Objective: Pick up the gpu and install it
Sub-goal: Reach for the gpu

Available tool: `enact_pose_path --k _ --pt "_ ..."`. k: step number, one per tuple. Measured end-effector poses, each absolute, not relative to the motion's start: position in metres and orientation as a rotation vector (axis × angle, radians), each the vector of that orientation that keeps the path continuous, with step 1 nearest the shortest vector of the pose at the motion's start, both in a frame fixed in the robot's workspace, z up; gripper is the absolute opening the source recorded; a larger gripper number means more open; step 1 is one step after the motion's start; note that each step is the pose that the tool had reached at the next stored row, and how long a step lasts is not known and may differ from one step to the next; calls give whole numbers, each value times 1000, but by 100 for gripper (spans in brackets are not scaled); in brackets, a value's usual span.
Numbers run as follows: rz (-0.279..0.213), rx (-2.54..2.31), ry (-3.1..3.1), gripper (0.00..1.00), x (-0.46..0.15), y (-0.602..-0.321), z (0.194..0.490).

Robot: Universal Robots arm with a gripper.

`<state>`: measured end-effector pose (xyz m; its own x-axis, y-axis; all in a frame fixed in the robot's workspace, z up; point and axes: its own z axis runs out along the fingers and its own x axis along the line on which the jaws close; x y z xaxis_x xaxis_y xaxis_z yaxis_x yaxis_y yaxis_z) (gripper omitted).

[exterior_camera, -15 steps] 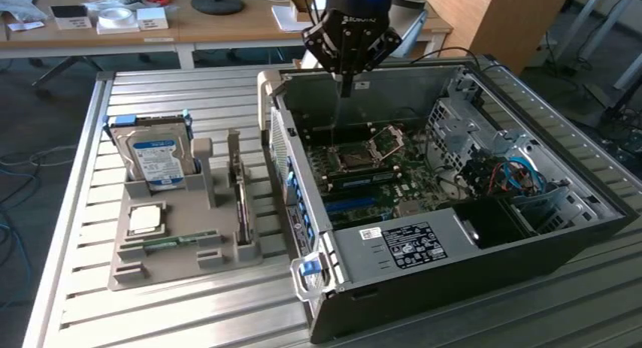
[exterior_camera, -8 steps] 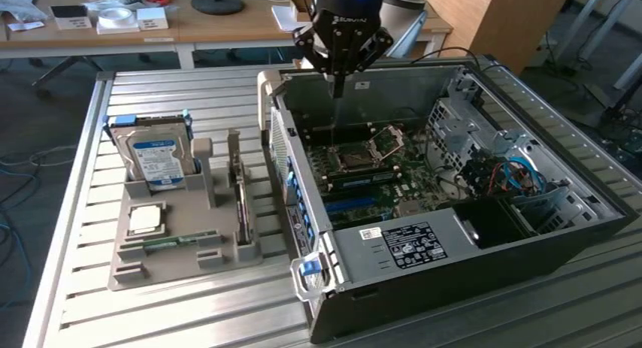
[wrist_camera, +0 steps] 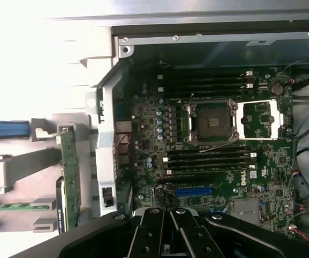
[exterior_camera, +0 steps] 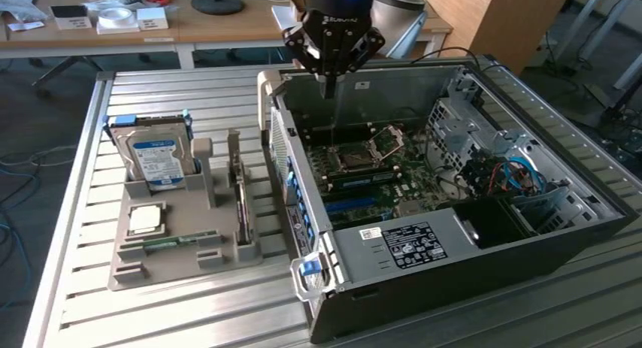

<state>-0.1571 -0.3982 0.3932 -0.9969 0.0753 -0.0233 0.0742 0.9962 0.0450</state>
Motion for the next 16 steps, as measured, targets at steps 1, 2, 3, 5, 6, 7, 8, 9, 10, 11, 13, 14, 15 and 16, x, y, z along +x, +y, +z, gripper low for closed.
enact_pose_path --k 1,2,3,5,6,7,8,9,10,11,13,14,15,16 --pt "69 117 3114 11 -159 -398 393" --pt "69 117 3114 11 -160 -398 393" --pt "69 117 3114 11 -162 -398 393" --pt "69 117 3114 11 -165 -398 393" --pt "69 117 3114 11 -166 -398 393" --pt "69 117 3114 11 -167 -398 393" --pt "69 117 3114 11 -169 -398 393" --pt "69 116 3114 11 -170 -398 393" --pt "69 117 3114 11 -171 -398 393" --pt "69 117 3114 11 -173 -397 393" --pt "69 117 3114 11 -175 -397 393" --pt "69 117 3114 11 -177 -397 393" --pt "69 117 3114 11 -178 -397 393" --pt "69 117 3114 11 -179 -397 393"
